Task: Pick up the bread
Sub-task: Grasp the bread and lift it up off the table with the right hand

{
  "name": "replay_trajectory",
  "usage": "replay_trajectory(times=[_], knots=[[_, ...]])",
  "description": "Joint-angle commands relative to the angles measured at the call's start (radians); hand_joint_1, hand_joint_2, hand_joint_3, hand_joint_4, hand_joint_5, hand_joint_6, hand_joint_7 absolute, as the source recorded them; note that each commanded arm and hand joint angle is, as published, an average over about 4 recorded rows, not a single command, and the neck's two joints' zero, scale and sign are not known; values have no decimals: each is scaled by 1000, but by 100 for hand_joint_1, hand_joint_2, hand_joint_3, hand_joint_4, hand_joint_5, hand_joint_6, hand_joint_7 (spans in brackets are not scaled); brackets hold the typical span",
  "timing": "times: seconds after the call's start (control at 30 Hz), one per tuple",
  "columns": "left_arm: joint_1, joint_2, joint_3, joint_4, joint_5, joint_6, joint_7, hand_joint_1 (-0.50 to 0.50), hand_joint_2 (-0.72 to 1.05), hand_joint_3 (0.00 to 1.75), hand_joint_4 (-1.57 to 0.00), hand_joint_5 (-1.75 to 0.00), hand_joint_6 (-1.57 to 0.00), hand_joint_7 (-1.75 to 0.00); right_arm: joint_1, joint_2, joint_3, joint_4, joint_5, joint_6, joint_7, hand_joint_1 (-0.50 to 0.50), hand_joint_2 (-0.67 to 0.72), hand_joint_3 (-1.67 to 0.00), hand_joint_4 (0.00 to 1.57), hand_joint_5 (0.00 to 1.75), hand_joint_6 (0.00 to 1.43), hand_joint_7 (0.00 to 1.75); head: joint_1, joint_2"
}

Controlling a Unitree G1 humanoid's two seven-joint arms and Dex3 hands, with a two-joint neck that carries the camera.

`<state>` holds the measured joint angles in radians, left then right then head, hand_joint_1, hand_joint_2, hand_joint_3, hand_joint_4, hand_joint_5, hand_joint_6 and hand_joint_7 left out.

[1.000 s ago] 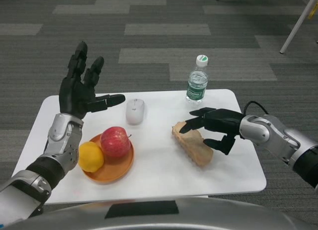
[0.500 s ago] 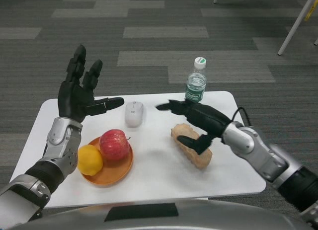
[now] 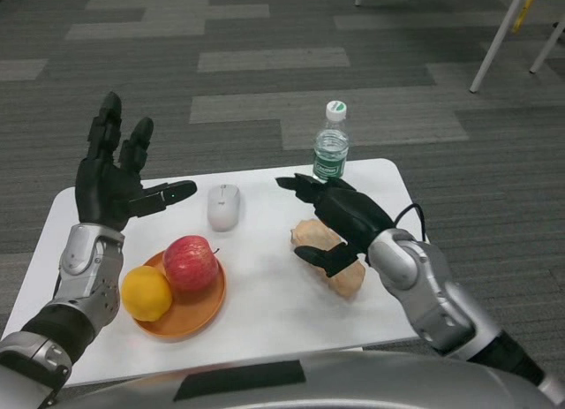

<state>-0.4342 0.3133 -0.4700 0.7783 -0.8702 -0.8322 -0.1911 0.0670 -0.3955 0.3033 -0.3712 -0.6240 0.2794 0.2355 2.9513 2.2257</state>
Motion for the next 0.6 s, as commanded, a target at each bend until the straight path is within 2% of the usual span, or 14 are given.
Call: replay_trajectory(times=[0.03,0.13,0.3,0.47,0.6], knots=[[-10,27,-15,7,-22,-15,-1,50,43,7,0,-38,0,0,8,73,30,-64,-242,211,126,-42,-53,-81,0,97,0,21,-6,-4],[-11,33,-16,7,-27,-16,-1,50,43,7,0,-33,0,0,7,119,52,-76,-354,272,172,-42,-54,-73,0,97,0,16,-10,-9],[-11,36,-16,7,-31,-18,-1,50,43,0,0,-41,0,0,-1,152,66,-84,-428,304,215,-42,-54,-61,0,92,0,17,-12,-12],[-11,36,-16,7,-33,-19,-1,50,43,9,0,-36,0,0,-4,185,74,-87,-461,332,242,-42,-54,-56,0,87,0,24,-9,-12],[-13,36,-17,7,-35,-18,-1,50,43,7,0,-36,0,0,-5,197,75,-83,-472,337,251,-42,-54,-56,0,78,0,28,-8,-15]])
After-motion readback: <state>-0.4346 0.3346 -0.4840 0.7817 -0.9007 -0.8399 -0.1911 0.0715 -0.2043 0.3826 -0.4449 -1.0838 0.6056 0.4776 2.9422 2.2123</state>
